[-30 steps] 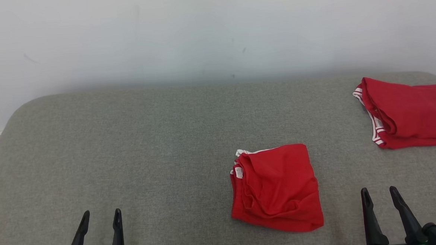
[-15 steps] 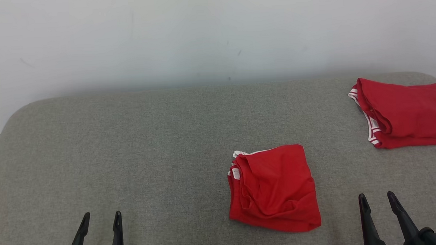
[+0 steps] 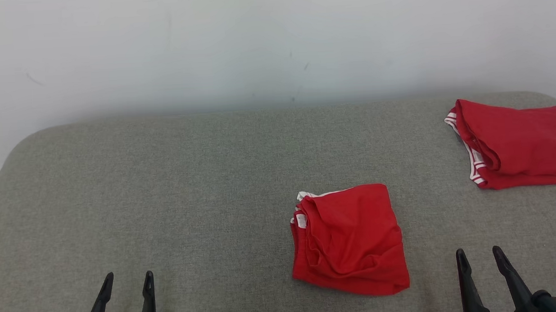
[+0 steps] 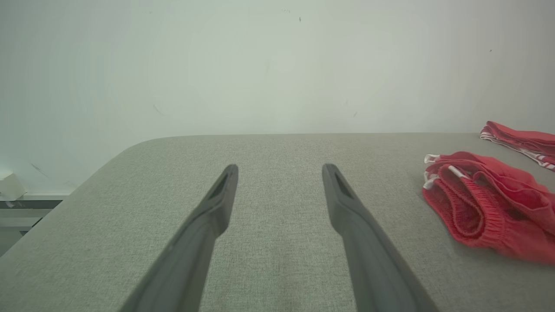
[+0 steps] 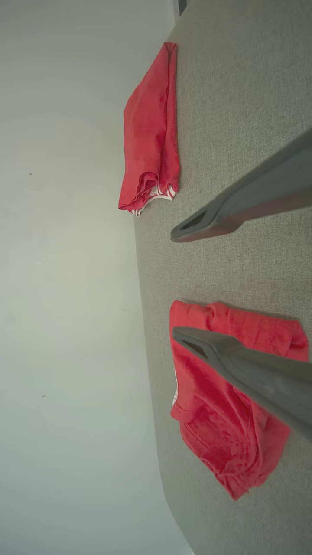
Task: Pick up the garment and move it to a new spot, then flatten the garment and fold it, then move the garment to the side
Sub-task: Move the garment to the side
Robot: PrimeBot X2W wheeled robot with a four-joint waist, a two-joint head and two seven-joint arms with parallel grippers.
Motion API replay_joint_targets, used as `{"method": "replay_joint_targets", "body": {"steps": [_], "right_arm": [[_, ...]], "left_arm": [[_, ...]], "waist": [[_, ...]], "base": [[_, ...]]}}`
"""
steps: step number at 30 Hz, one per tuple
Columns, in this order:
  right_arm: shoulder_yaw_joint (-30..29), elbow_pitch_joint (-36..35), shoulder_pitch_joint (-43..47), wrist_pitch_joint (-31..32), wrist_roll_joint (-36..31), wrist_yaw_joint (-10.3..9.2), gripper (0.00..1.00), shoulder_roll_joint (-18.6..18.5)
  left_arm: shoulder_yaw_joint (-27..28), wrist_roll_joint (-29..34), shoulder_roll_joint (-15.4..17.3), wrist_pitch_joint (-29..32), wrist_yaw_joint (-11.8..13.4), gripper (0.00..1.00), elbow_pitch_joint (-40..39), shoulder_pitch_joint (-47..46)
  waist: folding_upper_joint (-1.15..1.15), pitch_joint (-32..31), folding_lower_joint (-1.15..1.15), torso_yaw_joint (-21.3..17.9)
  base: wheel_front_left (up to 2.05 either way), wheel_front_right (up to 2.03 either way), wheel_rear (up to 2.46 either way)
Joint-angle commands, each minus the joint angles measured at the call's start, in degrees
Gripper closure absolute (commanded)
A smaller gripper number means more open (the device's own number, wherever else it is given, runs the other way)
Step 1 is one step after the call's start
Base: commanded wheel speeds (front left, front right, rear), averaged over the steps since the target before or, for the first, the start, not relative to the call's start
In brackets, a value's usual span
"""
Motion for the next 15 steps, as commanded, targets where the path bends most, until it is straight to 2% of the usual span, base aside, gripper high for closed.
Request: {"method": "replay_joint_targets", "body": {"steps": [1,15], "right_arm": [[-0.1,0.0,0.6,0.1,-0.4,-0.17,0.00,0.2],[-0.1,0.2,0.8,0.3,-0.7,-0.17,0.00,0.3]], "left_arm": [[0.0,-0.4,0.3,-0.2,0.2,0.00,0.1,0.4],[-0.5,-0.5,0.5,-0.2,0.5,0.00,0.3,0.1]], "waist": [[0.00,0.0,0.00,0.0],[0.00,0.2,0.00,0.2]], "base": [[0.00,0.00,0.00],[0.00,0.00,0.00]]}}
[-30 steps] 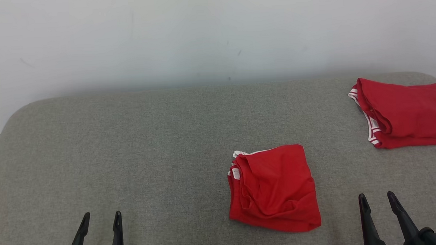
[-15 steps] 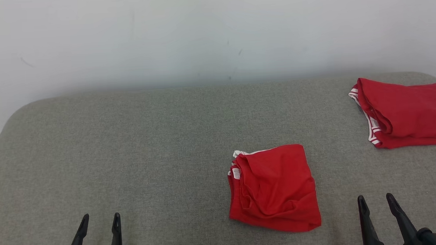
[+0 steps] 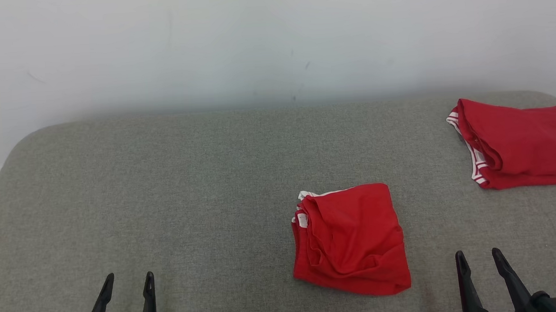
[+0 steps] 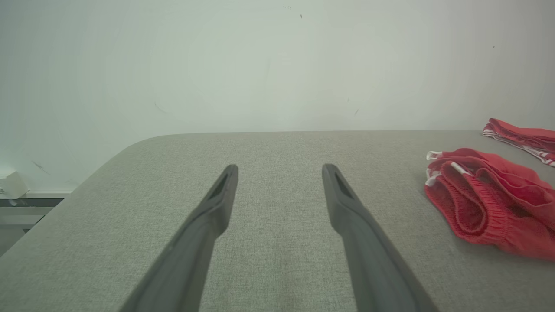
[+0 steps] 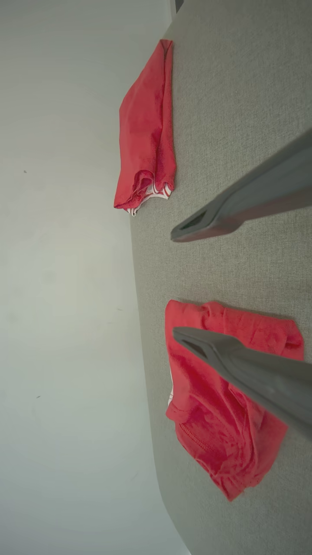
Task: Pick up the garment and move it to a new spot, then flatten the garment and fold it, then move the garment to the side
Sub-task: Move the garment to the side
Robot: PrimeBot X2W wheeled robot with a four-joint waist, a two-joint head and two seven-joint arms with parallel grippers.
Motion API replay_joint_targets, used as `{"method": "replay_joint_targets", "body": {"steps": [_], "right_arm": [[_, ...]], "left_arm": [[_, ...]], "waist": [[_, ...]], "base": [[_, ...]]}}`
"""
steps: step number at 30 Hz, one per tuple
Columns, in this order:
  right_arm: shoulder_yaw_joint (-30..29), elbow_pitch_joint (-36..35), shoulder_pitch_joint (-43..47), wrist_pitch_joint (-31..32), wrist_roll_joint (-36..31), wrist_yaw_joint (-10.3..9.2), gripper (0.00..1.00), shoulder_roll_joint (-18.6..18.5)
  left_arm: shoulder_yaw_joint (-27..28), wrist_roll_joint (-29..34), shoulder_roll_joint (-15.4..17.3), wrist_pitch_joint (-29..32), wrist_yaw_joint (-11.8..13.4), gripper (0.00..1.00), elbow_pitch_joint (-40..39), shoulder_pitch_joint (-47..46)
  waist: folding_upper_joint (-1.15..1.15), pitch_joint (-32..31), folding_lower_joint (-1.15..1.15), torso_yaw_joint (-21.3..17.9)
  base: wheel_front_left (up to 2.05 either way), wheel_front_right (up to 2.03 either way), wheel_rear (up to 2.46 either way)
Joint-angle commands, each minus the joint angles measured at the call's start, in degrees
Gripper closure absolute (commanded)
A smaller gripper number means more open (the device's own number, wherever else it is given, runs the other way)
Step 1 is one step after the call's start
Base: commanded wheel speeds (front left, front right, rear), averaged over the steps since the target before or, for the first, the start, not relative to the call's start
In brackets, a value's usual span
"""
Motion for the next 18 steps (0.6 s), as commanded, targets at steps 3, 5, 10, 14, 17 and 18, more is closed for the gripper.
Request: {"method": "replay_joint_targets", "body": {"steps": [3,5,10,14,17,18], "right_arm": [[-0.1,0.3,0.3,0.0,0.1,-0.17,0.00,0.3],[-0.1,0.4,-0.4,0.0,0.9,-0.17,0.00,0.4],[1.0,1.3,-3.6,1.8,0.9,-0.17,0.00,-1.4],[1.9,3.5,-8.1,4.6,1.9,-0.17,0.00,-3.0],[2.6,6.1,-11.7,6.7,2.1,-0.17,0.00,-4.0],[2.7,7.0,-12.8,7.3,2.1,-0.17,0.00,-4.2]], "left_arm": [[-0.1,-0.5,0.3,-0.2,0.2,0.00,0.2,0.0],[-0.3,-0.5,0.3,-0.2,0.3,0.00,0.2,-0.1],[-0.9,-0.7,0.1,-0.1,0.2,0.00,0.5,-1.0],[-1.5,-0.7,-0.1,-0.1,0.1,0.00,0.4,-1.6],[-2.1,-0.6,-0.3,-0.1,0.3,0.00,0.2,-2.1],[-2.2,-0.6,-0.4,-0.1,0.4,0.00,0.1,-2.3]], "waist": [[0.00,0.0,0.00,0.2],[0.00,0.0,0.00,0.4],[0.00,0.5,0.00,1.5],[0.00,1.3,0.00,2.7],[0.00,2.1,0.00,3.9],[0.00,2.4,0.00,4.3]], "base": [[0.00,0.00,0.00],[0.00,0.00,0.00],[0.00,0.00,0.00],[0.00,0.00,0.00],[0.00,0.00,0.00],[0.00,0.00,0.00]]}}
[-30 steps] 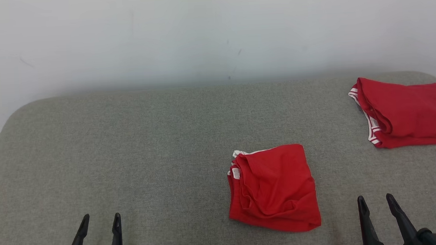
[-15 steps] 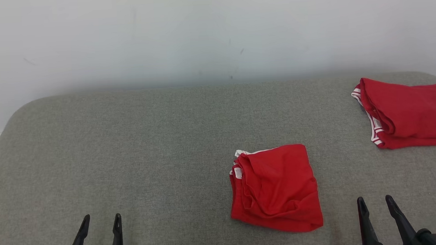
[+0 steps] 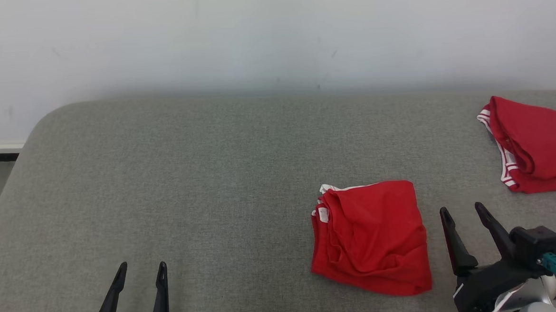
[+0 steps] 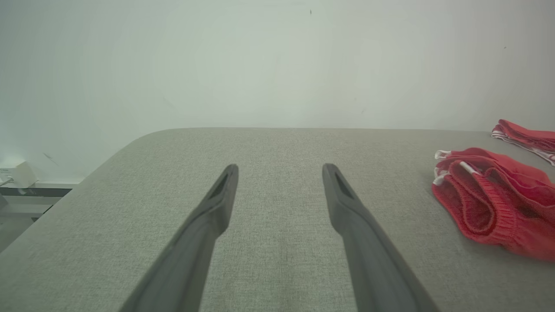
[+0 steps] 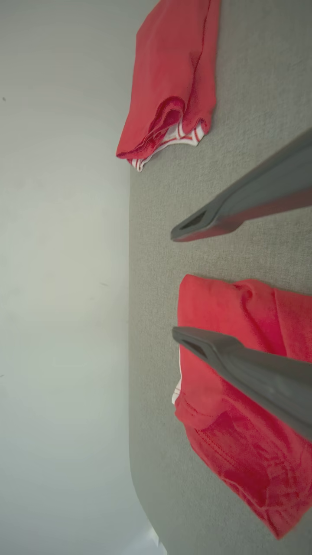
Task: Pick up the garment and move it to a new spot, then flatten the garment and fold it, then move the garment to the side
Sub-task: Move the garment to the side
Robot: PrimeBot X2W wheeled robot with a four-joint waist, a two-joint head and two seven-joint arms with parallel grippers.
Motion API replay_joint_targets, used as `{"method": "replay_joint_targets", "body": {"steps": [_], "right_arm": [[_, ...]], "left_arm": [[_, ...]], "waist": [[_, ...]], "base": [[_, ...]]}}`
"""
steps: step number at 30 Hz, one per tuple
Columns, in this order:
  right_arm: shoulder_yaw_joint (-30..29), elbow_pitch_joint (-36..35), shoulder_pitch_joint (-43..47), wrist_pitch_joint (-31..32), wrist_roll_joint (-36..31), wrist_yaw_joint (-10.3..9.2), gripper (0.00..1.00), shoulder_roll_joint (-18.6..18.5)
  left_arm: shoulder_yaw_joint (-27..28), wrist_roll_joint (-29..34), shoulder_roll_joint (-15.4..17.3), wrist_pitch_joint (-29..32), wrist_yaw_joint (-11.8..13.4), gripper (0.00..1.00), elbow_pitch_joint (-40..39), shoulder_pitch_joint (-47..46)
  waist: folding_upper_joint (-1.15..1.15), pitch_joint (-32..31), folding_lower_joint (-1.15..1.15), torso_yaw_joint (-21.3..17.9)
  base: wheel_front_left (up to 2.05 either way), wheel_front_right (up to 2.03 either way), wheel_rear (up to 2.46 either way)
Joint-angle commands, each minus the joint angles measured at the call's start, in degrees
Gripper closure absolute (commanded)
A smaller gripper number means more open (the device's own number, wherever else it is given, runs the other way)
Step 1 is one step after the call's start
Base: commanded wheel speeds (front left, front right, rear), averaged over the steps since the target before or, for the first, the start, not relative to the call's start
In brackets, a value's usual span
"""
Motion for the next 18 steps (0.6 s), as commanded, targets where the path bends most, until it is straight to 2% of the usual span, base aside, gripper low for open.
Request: {"method": "replay_joint_targets", "body": {"steps": [1,8,18], "right_arm": [[0.3,0.9,-0.6,0.7,-0.1,-0.17,0.00,-0.5],[1.0,10.6,-7.0,3.7,-0.6,-0.17,0.00,-1.1],[1.6,22.8,-11.4,4.2,-0.3,-0.17,0.00,0.7]], "left_arm": [[0.0,-0.4,-0.1,-0.1,0.3,0.00,-0.1,-0.8],[-0.4,-1.2,0.0,-0.1,-0.1,0.00,0.6,-2.7],[-0.1,-1.0,-0.2,-0.1,-0.5,0.00,1.0,-4.6]], "waist": [[0.00,1.0,0.00,1.2],[0.00,3.7,0.00,4.2],[0.00,5.8,0.00,5.6]], "base": [[0.00,0.00,0.00],[0.00,0.00,0.00],[0.00,0.00,0.00]]}}
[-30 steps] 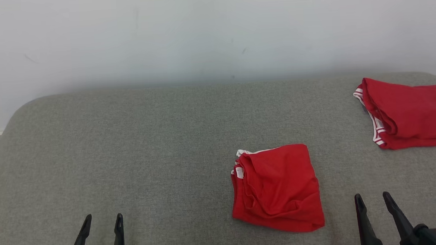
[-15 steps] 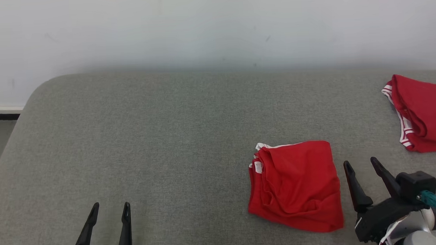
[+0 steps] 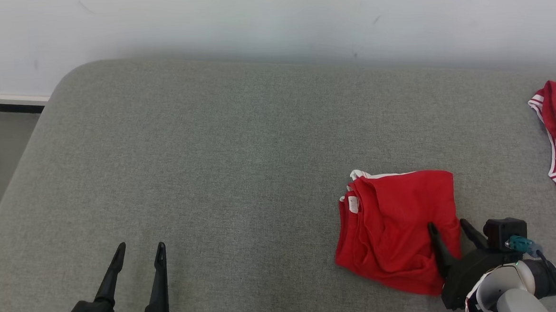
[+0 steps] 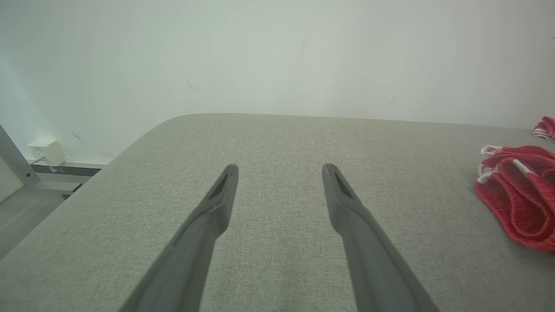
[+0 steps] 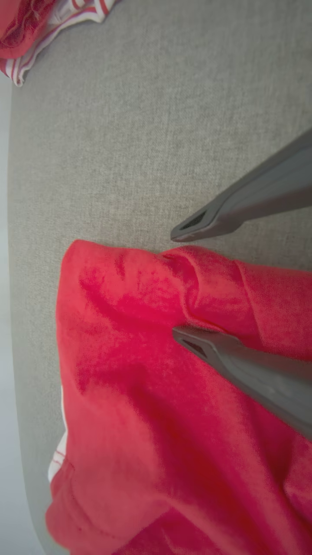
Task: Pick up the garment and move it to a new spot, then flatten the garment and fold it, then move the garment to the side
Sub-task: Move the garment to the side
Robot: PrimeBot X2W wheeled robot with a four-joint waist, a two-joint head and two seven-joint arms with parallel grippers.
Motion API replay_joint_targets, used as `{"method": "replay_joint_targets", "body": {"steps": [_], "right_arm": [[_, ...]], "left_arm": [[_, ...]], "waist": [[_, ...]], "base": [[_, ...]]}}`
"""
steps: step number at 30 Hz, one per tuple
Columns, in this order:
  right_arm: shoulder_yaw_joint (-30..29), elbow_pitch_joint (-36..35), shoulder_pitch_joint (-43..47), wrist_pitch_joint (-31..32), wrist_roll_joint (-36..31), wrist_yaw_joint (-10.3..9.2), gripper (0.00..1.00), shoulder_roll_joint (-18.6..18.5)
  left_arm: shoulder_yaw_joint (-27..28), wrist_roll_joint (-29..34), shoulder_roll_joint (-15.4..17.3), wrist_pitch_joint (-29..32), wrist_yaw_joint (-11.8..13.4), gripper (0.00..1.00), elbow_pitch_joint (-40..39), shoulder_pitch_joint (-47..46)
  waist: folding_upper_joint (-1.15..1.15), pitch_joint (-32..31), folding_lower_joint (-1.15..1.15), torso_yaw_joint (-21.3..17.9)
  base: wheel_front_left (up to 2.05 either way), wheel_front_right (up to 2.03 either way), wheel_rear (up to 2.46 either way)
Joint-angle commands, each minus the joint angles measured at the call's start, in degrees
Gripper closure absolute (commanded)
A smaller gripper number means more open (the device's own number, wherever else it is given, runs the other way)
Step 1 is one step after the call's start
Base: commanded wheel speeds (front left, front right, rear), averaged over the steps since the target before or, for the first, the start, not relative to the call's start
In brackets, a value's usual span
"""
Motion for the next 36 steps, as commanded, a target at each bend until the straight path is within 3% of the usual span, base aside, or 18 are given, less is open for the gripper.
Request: {"method": "replay_joint_targets", "body": {"steps": [1,6,7,8,9,17,24,36], "right_arm": [[0.2,1.8,-0.5,0.0,0.5,-0.17,0.00,0.6],[1.1,5.4,0.0,0.2,1.5,-0.17,0.00,2.3],[1.7,5.6,0.0,0.3,2.0,-0.17,0.51,2.6],[2.4,5.6,-0.2,0.1,2.5,-0.16,0.95,3.0],[2.9,5.7,-0.4,0.1,2.8,-0.15,1.00,3.0],[6.2,4.7,-6.6,-0.4,3.3,-0.17,1.00,-0.3],[9.3,2.6,-15.5,1.6,2.9,-0.17,1.00,-5.1],[15.1,-3.6,-27.8,6.7,5.5,-0.17,1.00,-18.1]], "left_arm": [[0.3,-0.3,0.0,-0.1,-0.3,0.00,0.2,-0.8],[0.8,-0.2,0.1,-0.1,-0.3,0.00,0.1,-1.1],[0.9,-0.1,0.1,-0.1,-0.3,0.00,0.1,-1.0],[1.0,0.0,0.1,-0.1,-0.3,0.00,0.0,-1.0],[1.1,0.1,0.1,-0.1,-0.3,0.00,0.0,-0.9],[0.9,0.4,0.0,-0.1,-0.5,0.00,-0.6,-2.2],[0.3,0.5,0.4,-0.2,-0.7,0.00,-2.0,-5.3],[-0.6,0.7,3.2,-0.1,-0.8,0.00,-4.7,-10.2]], "waist": [[-0.01,0.5,-0.01,0.3],[-0.01,0.7,-0.01,-0.2],[-0.01,0.7,-0.01,-0.4],[-0.01,0.8,-0.01,-0.7],[-0.01,0.9,-0.01,-1.0],[-0.01,3.2,-0.01,-2.7],[-0.01,9.2,-0.01,-4.8],[-0.01,18.8,-0.01,-10.2]], "base": [[0.00,0.00,0.00],[0.00,0.00,0.00],[0.00,0.00,0.00],[0.00,0.00,0.00],[0.00,0.00,0.00],[0.00,0.00,0.00],[0.00,0.00,0.00],[0.00,0.00,0.00]]}}
